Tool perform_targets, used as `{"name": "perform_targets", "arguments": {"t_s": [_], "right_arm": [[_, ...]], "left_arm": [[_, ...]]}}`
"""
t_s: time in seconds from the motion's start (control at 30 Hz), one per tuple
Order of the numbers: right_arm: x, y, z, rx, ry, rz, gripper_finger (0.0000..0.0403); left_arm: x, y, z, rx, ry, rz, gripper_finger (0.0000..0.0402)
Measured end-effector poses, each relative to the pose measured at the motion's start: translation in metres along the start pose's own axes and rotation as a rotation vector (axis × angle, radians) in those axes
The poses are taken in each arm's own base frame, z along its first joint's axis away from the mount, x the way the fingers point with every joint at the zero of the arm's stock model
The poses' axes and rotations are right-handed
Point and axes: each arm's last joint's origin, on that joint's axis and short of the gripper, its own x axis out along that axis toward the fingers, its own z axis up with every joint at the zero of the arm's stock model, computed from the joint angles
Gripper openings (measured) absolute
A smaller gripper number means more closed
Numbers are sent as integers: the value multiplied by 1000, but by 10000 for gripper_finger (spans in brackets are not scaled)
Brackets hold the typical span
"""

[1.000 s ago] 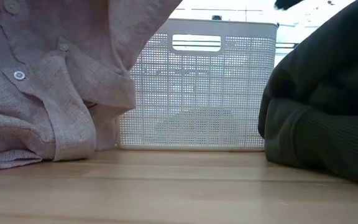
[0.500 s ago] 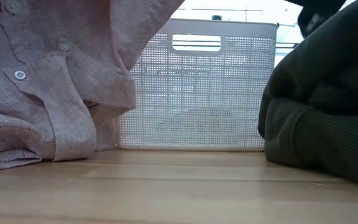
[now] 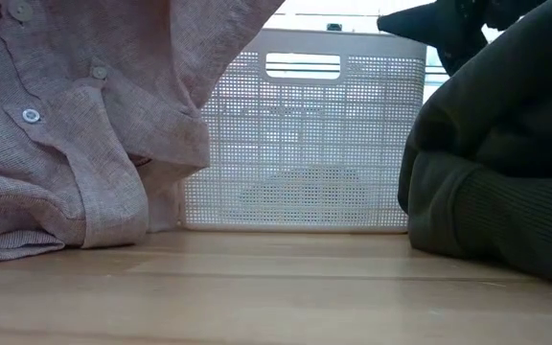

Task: Sort clothes
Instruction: Put the pink shirt into the white laundry bin

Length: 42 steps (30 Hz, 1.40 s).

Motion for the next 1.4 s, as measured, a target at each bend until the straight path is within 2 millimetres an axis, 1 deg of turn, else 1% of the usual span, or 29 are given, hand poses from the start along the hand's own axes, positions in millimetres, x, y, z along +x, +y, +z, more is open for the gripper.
{"name": "perform_targets", "arguments": {"t_s": [0.17,0.3,0.4,0.5,0.63,0.73,0.83,0.93,1.07,1.13,1.17,1.2,1.3,1.4], "right_arm": [[6,9,9,-10,-18,11,219],[22,24,9,-93,-9,4,234],[36,33,11,-170,-10,-8,235],[49,40,18,-237,-18,-28,230],[66,48,27,-279,-4,-53,222],[74,53,32,-314,35,-62,213],[78,58,38,-326,73,-75,193],[80,63,47,-313,96,-80,153],[79,69,54,-328,111,-72,76],[79,70,56,-343,122,-72,31],[79,71,56,-350,129,-69,16],[78,72,57,-357,136,-68,9],[78,72,57,-358,138,-68,9],[77,72,57,-358,139,-67,2]], "left_arm": [[0,0,0,0,-2,8,18],[0,0,0,1,-2,11,18],[0,0,0,0,-2,11,18],[0,0,0,1,-2,11,18],[0,0,0,1,-1,11,18],[0,0,-1,4,4,12,18],[0,2,-4,25,37,36,18],[-1,5,-10,58,81,112,18],[-2,8,-16,52,135,159,18],[-3,10,-22,46,188,183,18],[-4,11,-26,40,221,195,18],[-5,12,-30,33,256,210,18],[-7,16,-43,29,357,276,18],[-9,21,-59,43,478,378,18]]}}
